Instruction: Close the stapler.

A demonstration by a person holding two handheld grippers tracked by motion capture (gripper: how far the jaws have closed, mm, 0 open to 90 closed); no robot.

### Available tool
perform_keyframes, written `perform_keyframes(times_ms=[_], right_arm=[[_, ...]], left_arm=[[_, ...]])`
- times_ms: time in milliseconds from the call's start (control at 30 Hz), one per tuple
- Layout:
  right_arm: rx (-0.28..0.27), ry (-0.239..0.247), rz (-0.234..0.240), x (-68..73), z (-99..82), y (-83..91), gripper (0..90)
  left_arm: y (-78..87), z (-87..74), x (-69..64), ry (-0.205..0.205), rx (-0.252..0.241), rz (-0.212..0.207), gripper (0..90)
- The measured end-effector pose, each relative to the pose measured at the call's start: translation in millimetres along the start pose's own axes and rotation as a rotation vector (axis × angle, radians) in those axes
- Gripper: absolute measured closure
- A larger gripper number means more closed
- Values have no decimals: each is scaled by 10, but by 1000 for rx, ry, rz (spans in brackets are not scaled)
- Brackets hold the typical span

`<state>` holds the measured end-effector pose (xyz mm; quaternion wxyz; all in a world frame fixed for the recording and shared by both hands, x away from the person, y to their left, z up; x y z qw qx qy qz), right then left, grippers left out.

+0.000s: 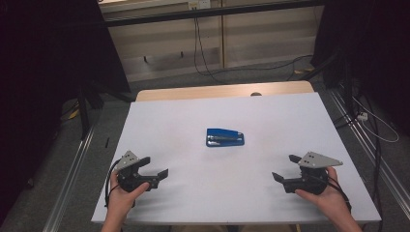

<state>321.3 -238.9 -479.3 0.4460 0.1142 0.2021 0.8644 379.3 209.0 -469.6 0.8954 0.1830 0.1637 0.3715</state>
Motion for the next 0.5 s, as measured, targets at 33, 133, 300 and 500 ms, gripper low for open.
perform_keyframes(times_ms=[33,133,300,500], right_arm=[[0,1,1,-1,2,-4,131],[-3,-1,2,-6,2,-10,130],[-6,-6,0,-16,-8,0,130],[-10,-12,-2,-32,-4,9,127]], left_arm=[[-3,-5,-2,-3,4,-2,70],[-14,-9,-2,-3,6,0,70],[-29,-8,-2,-5,12,1,70],[-32,-4,-5,-4,6,-2,70]])
Point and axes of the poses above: each handheld gripper's, and its own axes: y roughly backward along the jaws, z roughly out of its top, x roughly to its left, the point moved 6 cm from there along -y, roughly forward along the jaws, and after that the axes turned 4 degrees about -x, right-handed, at the moved point
